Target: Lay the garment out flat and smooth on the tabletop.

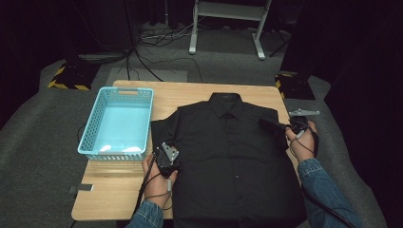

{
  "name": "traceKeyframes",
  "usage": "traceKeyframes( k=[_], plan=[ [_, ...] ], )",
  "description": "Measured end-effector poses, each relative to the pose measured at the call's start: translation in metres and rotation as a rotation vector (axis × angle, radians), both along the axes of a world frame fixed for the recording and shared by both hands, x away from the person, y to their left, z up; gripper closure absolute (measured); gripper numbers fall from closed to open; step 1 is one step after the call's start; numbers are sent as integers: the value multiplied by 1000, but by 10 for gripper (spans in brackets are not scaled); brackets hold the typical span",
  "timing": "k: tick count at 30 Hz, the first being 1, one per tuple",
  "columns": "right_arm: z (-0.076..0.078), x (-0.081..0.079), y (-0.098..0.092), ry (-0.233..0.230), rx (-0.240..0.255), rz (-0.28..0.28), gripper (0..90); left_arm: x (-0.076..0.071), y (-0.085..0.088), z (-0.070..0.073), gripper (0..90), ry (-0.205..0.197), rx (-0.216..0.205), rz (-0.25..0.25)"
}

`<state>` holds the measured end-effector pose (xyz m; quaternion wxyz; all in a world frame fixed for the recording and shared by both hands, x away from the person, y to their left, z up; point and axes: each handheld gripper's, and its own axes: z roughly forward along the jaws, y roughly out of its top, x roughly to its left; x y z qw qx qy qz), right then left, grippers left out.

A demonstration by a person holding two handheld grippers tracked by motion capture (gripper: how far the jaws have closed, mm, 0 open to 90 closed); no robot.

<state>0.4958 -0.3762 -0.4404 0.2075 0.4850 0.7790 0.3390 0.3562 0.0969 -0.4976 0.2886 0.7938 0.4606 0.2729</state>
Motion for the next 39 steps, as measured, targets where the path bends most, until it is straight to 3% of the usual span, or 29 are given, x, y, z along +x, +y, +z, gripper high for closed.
traceKeyframes(
  k=[11, 22, 31, 33, 35, 39],
  plan=[
    [3, -17, -48, -35, 47, -126, 893, 8, -9, 0, 351, -6, 15, -5],
    [-8, -40, -93, -28, 53, -264, 895, 12, -17, -1, 347, -18, 5, -10],
    [-13, -58, -120, -26, 57, -359, 893, 11, -17, 10, 332, -40, -17, -12],
    [-15, -62, -124, -8, 64, -385, 843, 11, -16, 12, 331, -49, -22, -8],
    [-14, -66, -127, -27, 55, -428, 654, 11, -15, 14, 331, -55, -27, -1],
    [-10, -71, -125, -72, 43, -445, 455, 11, -13, 18, 329, -58, -22, 0]
  ],
)
